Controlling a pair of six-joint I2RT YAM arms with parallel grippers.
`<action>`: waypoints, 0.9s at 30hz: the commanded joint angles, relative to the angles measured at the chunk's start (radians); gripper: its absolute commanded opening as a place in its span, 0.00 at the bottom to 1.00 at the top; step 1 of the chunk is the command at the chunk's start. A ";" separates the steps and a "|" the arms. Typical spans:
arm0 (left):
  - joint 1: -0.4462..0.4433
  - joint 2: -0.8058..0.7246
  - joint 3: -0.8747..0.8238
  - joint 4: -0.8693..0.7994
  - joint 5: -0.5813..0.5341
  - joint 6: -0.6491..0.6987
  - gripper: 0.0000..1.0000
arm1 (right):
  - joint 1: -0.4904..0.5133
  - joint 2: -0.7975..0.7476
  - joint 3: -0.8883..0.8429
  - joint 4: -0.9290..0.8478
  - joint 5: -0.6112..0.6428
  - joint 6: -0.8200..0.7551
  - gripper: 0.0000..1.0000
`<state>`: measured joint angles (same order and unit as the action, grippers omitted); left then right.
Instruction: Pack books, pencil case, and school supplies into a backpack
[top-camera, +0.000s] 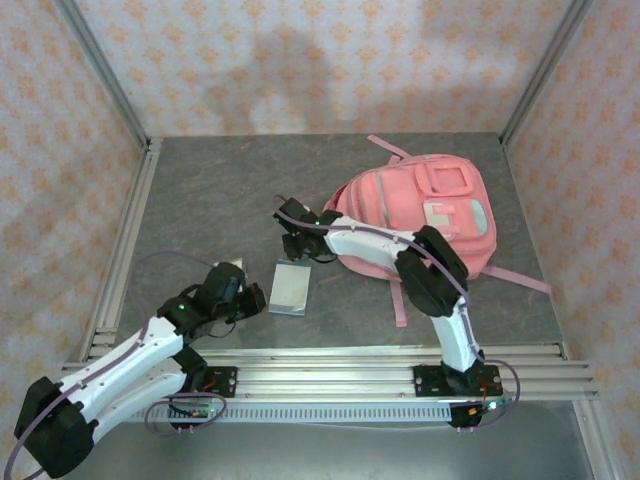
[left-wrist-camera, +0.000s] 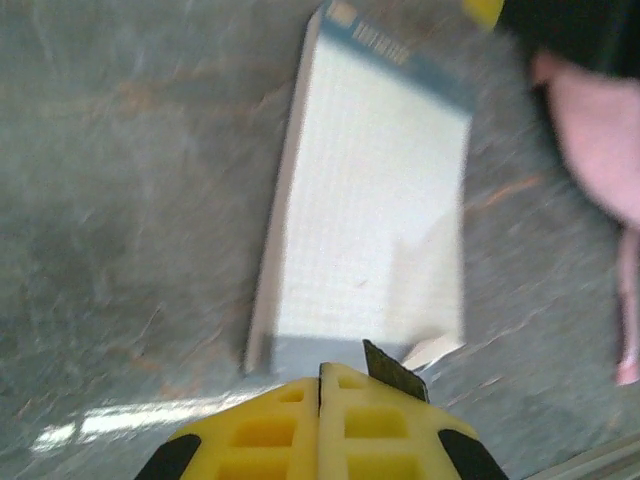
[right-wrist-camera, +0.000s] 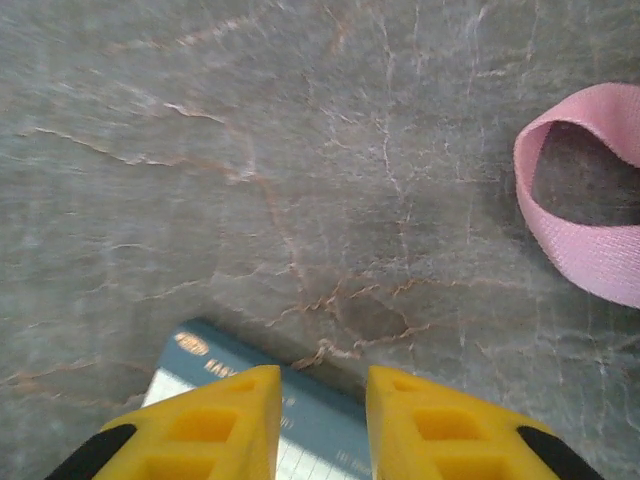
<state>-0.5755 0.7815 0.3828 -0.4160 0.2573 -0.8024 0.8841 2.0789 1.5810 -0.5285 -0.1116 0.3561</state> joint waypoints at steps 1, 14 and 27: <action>-0.020 0.029 -0.013 0.001 0.072 0.068 0.00 | 0.001 0.080 0.087 -0.082 -0.058 -0.035 0.30; -0.038 0.273 -0.015 0.122 0.071 0.049 0.00 | -0.003 0.080 0.005 -0.064 -0.040 -0.017 0.36; -0.031 0.003 0.051 -0.163 -0.164 0.027 0.00 | -0.009 -0.099 -0.274 0.026 0.071 0.120 0.41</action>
<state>-0.6086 0.8257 0.4061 -0.4835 0.1856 -0.7612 0.8780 2.0270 1.3865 -0.4633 -0.0853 0.4168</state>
